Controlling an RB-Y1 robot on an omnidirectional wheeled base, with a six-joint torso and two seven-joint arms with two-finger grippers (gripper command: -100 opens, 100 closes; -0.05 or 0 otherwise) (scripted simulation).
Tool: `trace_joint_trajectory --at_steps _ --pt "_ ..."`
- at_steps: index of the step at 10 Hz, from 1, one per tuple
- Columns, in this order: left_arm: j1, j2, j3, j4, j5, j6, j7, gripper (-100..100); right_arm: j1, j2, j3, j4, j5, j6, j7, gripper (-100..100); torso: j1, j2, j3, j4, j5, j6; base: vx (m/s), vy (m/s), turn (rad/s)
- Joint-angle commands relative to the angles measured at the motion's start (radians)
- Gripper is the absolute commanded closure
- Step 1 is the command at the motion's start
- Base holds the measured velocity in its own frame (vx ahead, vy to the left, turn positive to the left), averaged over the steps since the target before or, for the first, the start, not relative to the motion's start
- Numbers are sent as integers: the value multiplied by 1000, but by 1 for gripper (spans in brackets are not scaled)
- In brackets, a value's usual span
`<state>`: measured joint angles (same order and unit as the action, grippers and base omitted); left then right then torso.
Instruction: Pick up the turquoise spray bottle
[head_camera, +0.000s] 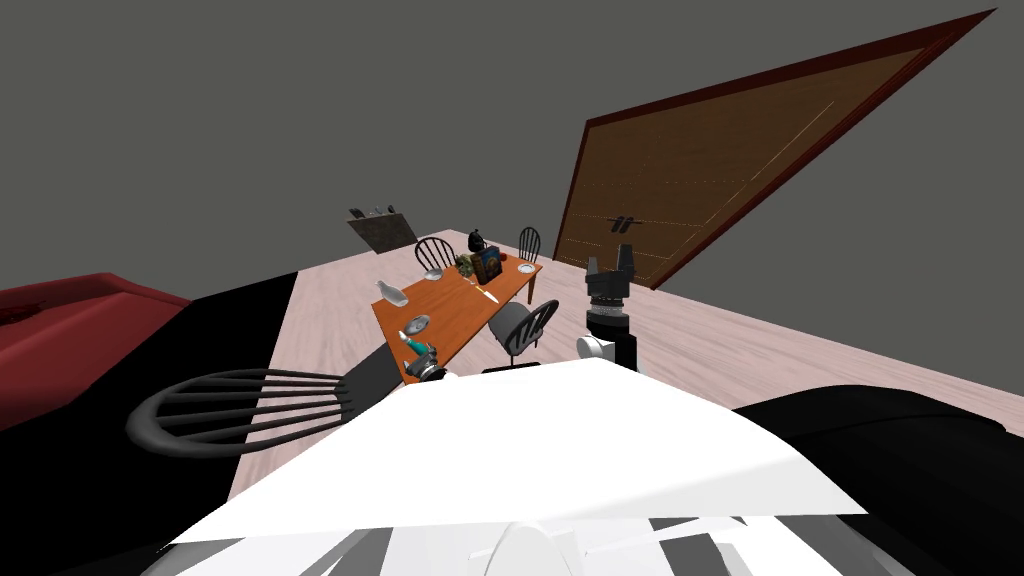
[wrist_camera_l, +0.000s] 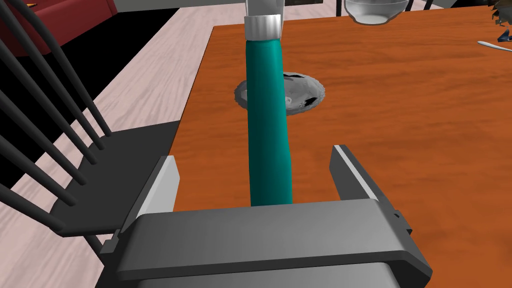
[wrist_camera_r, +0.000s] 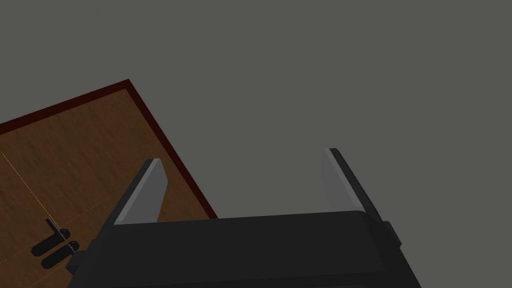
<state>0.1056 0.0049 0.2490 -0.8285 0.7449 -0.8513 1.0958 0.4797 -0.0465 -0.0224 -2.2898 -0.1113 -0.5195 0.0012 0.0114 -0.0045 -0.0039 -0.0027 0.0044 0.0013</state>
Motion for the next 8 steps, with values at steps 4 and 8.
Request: trace_joint_trajectory --at_steps 4,8 --pt "-68 -11 -73 66 72 -62 -36 -100 0 0 0 0 0 0 0 0 1 0 0 0 0 0 -12 29 31" --pt "-136 -22 -156 147 158 -124 -71 -100 0 0 0 0 0 0 0 0 3 1 1 0 1 0 -25 66 36"
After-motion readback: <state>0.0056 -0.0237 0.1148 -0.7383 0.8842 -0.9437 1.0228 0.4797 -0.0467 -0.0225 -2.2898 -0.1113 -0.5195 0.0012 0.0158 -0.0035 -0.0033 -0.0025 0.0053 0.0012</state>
